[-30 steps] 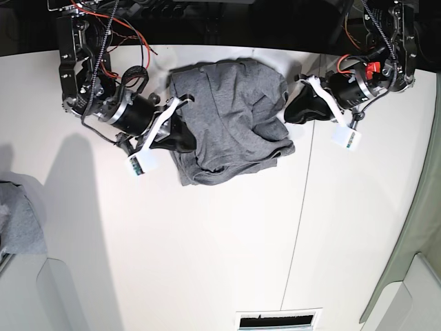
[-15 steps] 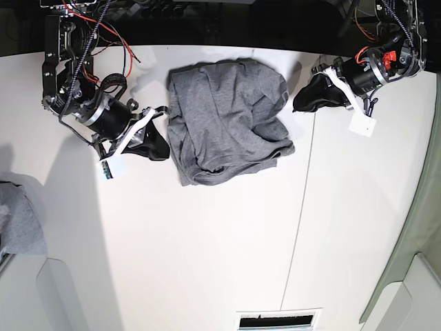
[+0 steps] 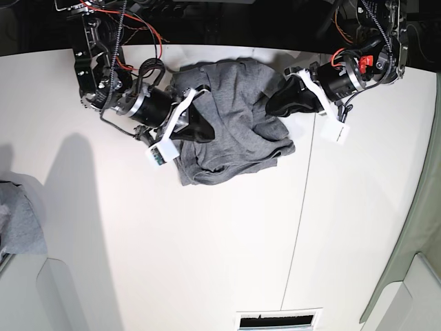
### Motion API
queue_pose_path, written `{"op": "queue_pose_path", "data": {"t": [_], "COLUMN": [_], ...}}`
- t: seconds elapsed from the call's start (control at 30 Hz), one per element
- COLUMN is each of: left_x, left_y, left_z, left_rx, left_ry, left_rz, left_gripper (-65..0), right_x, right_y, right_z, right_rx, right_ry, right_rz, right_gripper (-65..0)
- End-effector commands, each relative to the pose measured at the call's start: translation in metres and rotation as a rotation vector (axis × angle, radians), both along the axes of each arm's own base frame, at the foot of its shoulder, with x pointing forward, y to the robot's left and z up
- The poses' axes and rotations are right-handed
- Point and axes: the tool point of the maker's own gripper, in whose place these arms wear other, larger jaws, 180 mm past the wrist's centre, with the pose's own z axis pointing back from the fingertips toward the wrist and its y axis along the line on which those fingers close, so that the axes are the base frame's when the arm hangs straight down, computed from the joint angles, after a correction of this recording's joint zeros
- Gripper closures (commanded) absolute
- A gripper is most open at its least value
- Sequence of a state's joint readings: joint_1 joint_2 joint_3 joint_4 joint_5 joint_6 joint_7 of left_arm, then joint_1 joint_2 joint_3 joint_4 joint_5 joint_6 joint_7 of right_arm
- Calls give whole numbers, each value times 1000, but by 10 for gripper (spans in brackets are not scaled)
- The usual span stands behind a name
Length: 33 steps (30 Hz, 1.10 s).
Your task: Layout the t-shirt on the table in an organized manner, then fold the t-shirt properly
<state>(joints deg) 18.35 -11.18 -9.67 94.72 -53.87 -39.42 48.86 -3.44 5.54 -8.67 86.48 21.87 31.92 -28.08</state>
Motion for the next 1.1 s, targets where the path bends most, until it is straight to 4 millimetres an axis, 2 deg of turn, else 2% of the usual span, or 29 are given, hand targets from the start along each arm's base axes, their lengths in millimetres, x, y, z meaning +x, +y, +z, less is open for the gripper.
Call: {"op": "queue_pose_path", "data": {"t": [0.0,0.1,0.23,0.3,0.4,0.53,0.63,0.8,0.97,1.07], "left_x": [11,23,24,24,26,30,33,25,28,40], "left_y": [-1,-6,-25,-35,-41,-27,-6,4,3,13], "left_z": [13,13,4,-6,-31,-69,-82,-74,-47,-25], "left_rx": [-16,40,120,175,248,321,369,357,326,335], "left_ry": [-55,-98,-139,-151,-124,-16,35,42,-32,-92], "left_rz": [3,-8,-78,-133,-194,-176,-140,-178,-159,-99], "left_gripper": [-51,-51,-51,-51,-51,-51,-51,-51,-51,-51], "right_x": [10,14,26,31,33,30,33,34,36,35], "right_y": [10,25,33,31,24,12,-1,-19,-22,-22], "right_z": [9,-4,-18,-25,-37,-49,-52,-57,-57,-57], "right_rx": [27,20,20,6,-36,-83,-109,-139,-145,-146], "right_ry": [-36,3,50,68,86,101,101,104,101,102], "right_rz": [5,27,25,25,28,29,11,-5,-7,-6], "right_gripper": [0,0,0,0,0,0,0,0,0,0]}}
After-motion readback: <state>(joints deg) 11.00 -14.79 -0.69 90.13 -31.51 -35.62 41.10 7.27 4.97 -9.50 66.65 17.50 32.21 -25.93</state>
